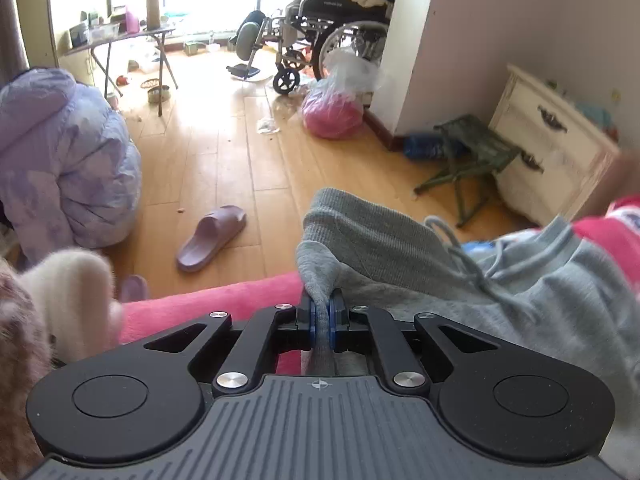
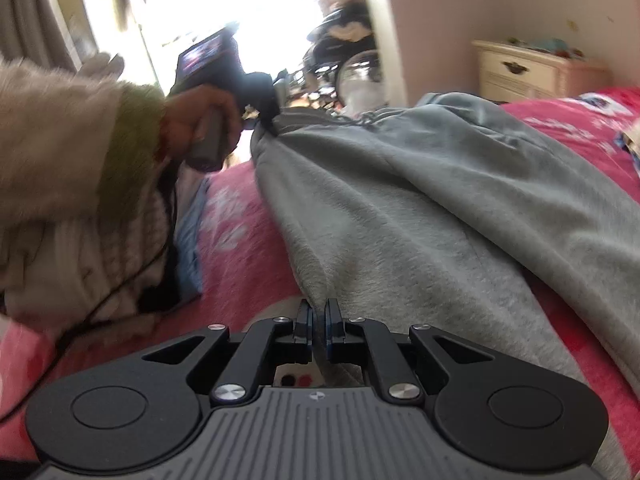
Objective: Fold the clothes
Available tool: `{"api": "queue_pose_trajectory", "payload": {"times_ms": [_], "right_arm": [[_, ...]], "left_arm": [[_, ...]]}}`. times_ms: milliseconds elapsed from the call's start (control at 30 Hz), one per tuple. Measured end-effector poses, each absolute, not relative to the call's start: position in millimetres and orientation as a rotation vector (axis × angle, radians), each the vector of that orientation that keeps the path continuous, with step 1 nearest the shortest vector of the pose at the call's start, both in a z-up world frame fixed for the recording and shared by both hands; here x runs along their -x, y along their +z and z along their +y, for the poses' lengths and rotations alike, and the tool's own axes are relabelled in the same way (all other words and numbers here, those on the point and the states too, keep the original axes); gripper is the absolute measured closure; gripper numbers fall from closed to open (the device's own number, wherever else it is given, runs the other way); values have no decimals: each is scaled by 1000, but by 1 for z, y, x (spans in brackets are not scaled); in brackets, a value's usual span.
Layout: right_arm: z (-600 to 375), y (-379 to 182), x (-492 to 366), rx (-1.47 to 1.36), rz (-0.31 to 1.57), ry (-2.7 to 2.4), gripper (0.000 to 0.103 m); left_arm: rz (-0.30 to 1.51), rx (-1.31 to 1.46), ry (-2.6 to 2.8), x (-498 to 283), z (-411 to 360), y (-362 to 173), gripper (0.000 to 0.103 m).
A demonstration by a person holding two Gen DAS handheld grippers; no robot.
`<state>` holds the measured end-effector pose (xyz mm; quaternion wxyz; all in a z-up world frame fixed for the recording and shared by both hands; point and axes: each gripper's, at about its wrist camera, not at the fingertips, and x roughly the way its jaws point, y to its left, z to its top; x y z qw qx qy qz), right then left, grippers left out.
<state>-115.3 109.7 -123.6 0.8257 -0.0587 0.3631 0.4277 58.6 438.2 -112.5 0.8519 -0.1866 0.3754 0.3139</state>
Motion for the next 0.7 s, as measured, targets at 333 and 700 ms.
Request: {"api": "queue_pose_trajectory", "payload": {"times_ms": [333,700], "right_arm": [[129,-135,131,290,832,978,94],[149,-146,172,342,888,1050,37]], "left_arm": [[865,227,644,-66,430,-133,87],[801,424,783,-51,443,-100,63]]}}
